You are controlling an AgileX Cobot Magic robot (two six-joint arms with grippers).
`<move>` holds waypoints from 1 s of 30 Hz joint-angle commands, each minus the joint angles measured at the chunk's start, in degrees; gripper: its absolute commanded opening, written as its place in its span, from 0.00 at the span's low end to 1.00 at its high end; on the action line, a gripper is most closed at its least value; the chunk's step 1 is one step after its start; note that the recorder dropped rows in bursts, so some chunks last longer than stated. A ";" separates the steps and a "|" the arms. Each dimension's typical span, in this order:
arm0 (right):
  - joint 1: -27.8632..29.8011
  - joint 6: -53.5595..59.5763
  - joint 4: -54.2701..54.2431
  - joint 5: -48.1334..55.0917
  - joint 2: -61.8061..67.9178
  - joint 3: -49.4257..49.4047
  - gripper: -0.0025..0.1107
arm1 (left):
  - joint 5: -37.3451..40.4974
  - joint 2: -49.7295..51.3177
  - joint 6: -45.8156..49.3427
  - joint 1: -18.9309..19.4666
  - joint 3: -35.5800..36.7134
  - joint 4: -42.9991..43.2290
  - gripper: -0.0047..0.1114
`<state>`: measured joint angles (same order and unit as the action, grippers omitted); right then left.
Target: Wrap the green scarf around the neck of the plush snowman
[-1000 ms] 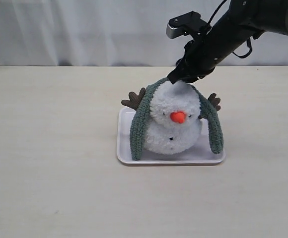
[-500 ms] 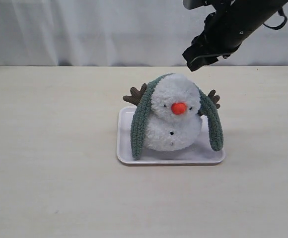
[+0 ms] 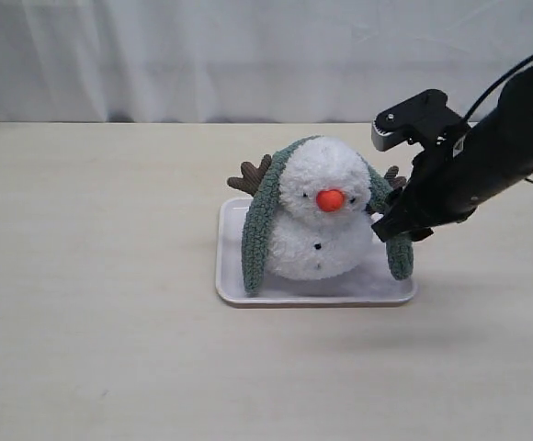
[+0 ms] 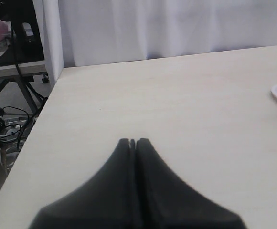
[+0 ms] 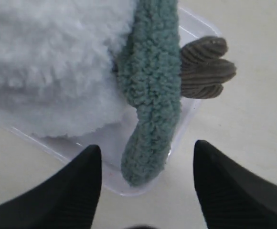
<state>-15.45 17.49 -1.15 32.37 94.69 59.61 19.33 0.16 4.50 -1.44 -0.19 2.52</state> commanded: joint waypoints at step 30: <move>-0.71 -0.10 -9.15 -8.37 4.13 -6.92 0.06 | -0.60 -0.16 -0.03 0.06 0.19 -0.23 0.04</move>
<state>-16.09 17.03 -9.41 24.24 99.18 52.80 19.33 0.16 4.50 -1.44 -0.19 2.52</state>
